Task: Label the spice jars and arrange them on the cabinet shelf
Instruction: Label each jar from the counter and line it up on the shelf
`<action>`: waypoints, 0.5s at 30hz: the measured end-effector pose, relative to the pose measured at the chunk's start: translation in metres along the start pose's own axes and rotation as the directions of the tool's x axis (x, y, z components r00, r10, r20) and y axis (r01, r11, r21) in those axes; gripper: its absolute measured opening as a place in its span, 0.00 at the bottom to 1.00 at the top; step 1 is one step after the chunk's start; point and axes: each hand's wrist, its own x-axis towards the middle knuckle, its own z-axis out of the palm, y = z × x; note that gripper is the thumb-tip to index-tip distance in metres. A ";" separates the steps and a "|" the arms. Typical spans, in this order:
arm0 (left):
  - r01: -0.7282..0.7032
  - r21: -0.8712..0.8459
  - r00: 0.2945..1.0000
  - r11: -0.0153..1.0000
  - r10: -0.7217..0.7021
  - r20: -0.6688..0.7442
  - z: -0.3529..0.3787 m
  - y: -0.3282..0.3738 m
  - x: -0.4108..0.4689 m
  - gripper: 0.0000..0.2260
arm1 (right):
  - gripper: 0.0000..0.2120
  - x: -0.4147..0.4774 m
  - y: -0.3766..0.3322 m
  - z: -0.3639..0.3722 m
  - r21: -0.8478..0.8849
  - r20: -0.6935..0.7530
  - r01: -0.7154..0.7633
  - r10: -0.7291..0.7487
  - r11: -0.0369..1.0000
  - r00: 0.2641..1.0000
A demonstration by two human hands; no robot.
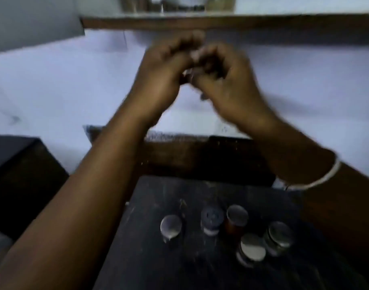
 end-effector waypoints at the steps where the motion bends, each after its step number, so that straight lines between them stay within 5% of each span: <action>1: 0.022 0.087 1.000 0.996 -0.021 -0.009 -0.005 -0.023 -0.027 0.17 | 0.10 -0.027 0.016 0.018 -0.028 0.045 -0.027 0.028 0.999 0.999; 5: 0.286 0.363 0.958 0.887 -0.278 -0.074 -0.036 -0.133 -0.130 0.21 | 0.15 -0.124 0.095 0.087 -0.143 0.294 -0.299 0.329 0.943 0.897; 9: 0.502 0.557 0.836 0.661 -0.536 -0.118 -0.072 -0.230 -0.211 0.19 | 0.31 -0.198 0.167 0.139 -0.514 0.557 -0.304 0.581 0.802 0.593; 12: 0.572 0.596 0.743 0.563 -0.663 -0.087 -0.080 -0.272 -0.260 0.21 | 0.44 -0.249 0.206 0.161 -0.694 0.588 -0.202 0.706 0.691 0.394; 15: 0.593 0.585 0.697 0.553 -0.716 -0.030 -0.081 -0.298 -0.289 0.24 | 0.45 -0.285 0.235 0.174 -0.682 0.578 -0.218 0.697 0.698 0.423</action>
